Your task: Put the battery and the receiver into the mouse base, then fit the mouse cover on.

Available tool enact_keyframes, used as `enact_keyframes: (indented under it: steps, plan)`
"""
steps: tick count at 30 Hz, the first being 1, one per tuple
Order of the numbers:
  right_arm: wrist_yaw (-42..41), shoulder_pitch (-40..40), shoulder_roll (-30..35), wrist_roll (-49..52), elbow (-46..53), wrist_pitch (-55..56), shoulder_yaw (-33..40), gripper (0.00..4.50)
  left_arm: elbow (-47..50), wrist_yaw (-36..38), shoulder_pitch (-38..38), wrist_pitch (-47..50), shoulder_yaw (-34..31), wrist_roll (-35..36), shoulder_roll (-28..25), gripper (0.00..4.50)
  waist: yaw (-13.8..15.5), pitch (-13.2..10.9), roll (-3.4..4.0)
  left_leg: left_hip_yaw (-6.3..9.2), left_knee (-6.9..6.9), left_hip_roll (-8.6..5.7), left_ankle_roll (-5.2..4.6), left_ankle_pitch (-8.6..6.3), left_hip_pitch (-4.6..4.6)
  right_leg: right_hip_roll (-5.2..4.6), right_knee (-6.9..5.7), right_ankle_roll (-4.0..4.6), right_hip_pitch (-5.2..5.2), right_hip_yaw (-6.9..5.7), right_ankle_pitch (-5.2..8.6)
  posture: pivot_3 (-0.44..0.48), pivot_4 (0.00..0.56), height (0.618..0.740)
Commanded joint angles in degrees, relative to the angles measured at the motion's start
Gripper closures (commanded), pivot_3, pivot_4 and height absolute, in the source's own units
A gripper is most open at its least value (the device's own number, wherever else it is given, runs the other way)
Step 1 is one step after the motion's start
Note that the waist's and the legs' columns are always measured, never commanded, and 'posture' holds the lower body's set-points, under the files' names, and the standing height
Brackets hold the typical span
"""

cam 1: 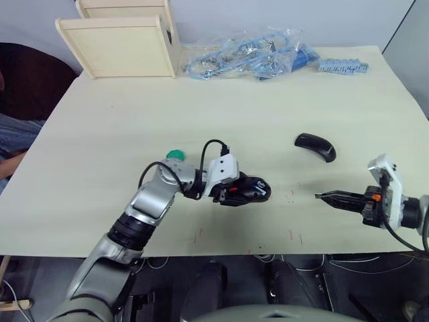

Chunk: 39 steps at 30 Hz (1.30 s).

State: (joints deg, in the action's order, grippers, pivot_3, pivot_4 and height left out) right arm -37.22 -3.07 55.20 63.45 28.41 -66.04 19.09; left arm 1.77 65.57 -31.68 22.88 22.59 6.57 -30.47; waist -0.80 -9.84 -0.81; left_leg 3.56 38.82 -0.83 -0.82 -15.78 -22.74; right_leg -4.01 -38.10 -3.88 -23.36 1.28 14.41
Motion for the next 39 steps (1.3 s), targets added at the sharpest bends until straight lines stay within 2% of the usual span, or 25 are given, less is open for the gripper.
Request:
enact_keyframes:
  steps: [1, 8, 11, 15, 20, 24, 30, 39]
  plan:
    - [4.0, -7.8, 1.6, 0.8, 0.8, -4.4, -3.8, 4.50, -0.9, 0.0, -1.7, -1.5, 0.5, -1.0, 0.7, 1.64, -0.2, 0.0, 0.00, 0.01, 0.01, 0.01, 0.00, 0.00, 0.00, 0.01, -0.01, 0.00, 0.00, 0.01, 0.00, 0.000, 0.150, 0.740]
    - [9.1, -21.9, -0.5, -0.4, -2.4, -11.5, -11.5, 4.50, -3.6, 0.2, -3.2, -2.8, 1.3, -2.0, 2.0, 1.64, 0.2, 0.0, 0.00, 0.02, 0.09, 0.00, 0.00, 0.00, -0.07, -0.02, 0.02, -0.01, -0.01, -0.01, -0.01, 0.000, 0.150, 0.740]
    - [9.4, -31.0, -2.3, -2.3, -4.4, -14.6, -17.2, 4.50, -6.4, -0.4, -5.0, -3.5, 2.1, -3.1, 3.9, 1.64, 0.3, 0.0, 0.02, 0.03, 0.17, -0.02, 0.00, 0.00, -0.12, -0.03, 0.02, -0.04, -0.01, -0.02, -0.03, 0.000, 0.150, 0.740]
    - [8.0, -45.4, -4.8, -8.6, -8.0, -19.8, -30.5, 4.50, -9.9, -0.7, -7.2, -4.5, 3.0, -4.6, 6.0, 1.64, 0.1, 0.0, 0.12, 0.03, 0.26, -0.04, -0.01, 0.00, -0.11, -0.03, -0.02, -0.09, -0.01, 0.03, -0.07, 0.000, 0.150, 0.740]
    - [4.6, -55.9, -9.1, -12.2, -16.2, -23.7, -37.4, 4.50, -11.7, -0.7, -8.0, -5.2, 2.9, -5.4, 7.3, 1.64, 0.3, 0.0, 0.12, 0.04, 0.27, -0.08, -0.01, -0.01, -0.28, -0.07, 0.11, -0.10, -0.05, -0.07, -0.07, 0.000, 0.150, 0.740]
    - [1.3, -60.3, -9.6, -16.4, -19.7, -22.7, -42.9, 4.50, -12.3, -0.7, -8.2, -5.4, 2.9, -5.7, 7.9, 1.64, 0.3, 0.0, 0.12, 0.08, 0.34, -0.10, -0.02, -0.01, -0.27, -0.07, 0.04, -0.18, -0.07, 0.00, -0.13, 0.000, 0.150, 0.740]
    - [-6.5, -67.4, -10.0, -23.3, -25.3, -20.3, -55.2, 4.50, -13.2, -0.8, -7.9, -5.7, 3.0, -6.0, 8.3, 1.64, 0.1, 0.0, 0.14, 0.12, 0.35, -0.12, -0.03, -0.01, -0.26, -0.06, 0.03, -0.18, -0.09, 0.00, -0.13, 0.000, 0.150, 0.740]
    - [-14.2, -71.4, -12.5, -28.5, -30.8, -19.3, -61.1, 4.50, -13.5, -1.2, -7.4, -5.6, 2.9, -6.4, 8.8, 1.64, 0.2, 0.1, 0.14, 0.16, 0.35, -0.14, -0.02, -0.01, -0.27, -0.07, 0.02, -0.18, -0.09, 0.00, -0.13, 0.000, 0.150, 0.740]
